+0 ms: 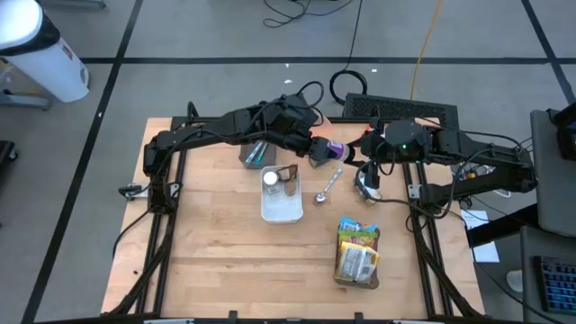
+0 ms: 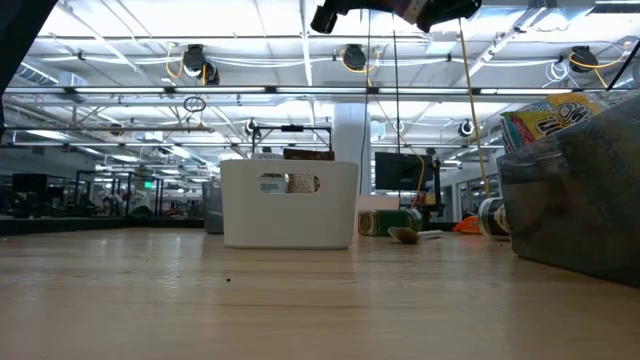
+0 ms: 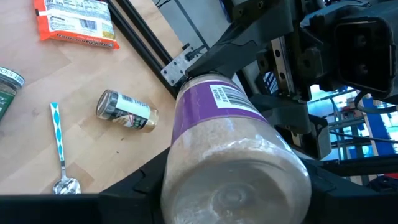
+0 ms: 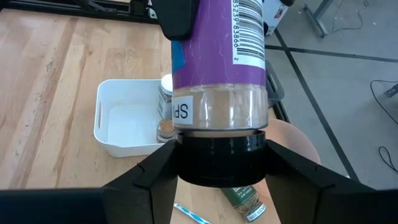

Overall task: Pick & Place Food Item
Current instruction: Put the purple seasoning bottle into the white bin

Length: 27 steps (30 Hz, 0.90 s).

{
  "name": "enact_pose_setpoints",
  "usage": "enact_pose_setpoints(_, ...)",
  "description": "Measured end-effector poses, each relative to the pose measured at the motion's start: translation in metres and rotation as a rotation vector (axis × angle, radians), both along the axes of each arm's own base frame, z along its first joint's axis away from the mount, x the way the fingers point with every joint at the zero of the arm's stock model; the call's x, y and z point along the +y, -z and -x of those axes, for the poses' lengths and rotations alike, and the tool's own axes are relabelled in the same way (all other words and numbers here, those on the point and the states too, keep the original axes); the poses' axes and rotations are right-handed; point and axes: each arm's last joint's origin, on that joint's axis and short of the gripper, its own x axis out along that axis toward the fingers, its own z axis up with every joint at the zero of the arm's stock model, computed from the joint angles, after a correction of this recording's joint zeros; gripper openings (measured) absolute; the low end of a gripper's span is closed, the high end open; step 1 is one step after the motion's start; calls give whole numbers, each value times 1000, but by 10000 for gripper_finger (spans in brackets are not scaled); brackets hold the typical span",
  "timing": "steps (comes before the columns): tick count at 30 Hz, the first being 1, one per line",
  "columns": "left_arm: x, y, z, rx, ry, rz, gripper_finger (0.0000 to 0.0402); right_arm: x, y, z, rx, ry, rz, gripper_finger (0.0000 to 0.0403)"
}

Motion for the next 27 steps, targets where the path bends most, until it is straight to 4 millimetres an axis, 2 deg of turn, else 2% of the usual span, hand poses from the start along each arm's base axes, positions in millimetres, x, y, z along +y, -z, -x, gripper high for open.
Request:
enact_pose_setpoints(4, 0, 0, 0, -2, 7, -14, 213, 0, 0, 0, -1, -1, 2, 197)
enact_pose_setpoints(8, 0, -1, -1, -16, 20, -24, 213, 0, -1, -1, -10, 0, -5, 240)
enact_pose_setpoints(11, 0, -2, -1, -28, 28, -38, 213, 0, -1, -1, -13, 1, -5, 258)
enact_pose_setpoints(17, 2, -8, -3, -90, 49, -52, 214, 1, -5, 4, -38, -1, 0, 255)
enact_pose_setpoints(22, 5, -9, -2, -109, 80, -64, 214, 3, -19, 23, -148, -1, 10, 246)
enact_pose_setpoints(27, 9, -20, -5, -233, 126, -71, 214, 6, -36, 52, -290, 11, -1, 248)
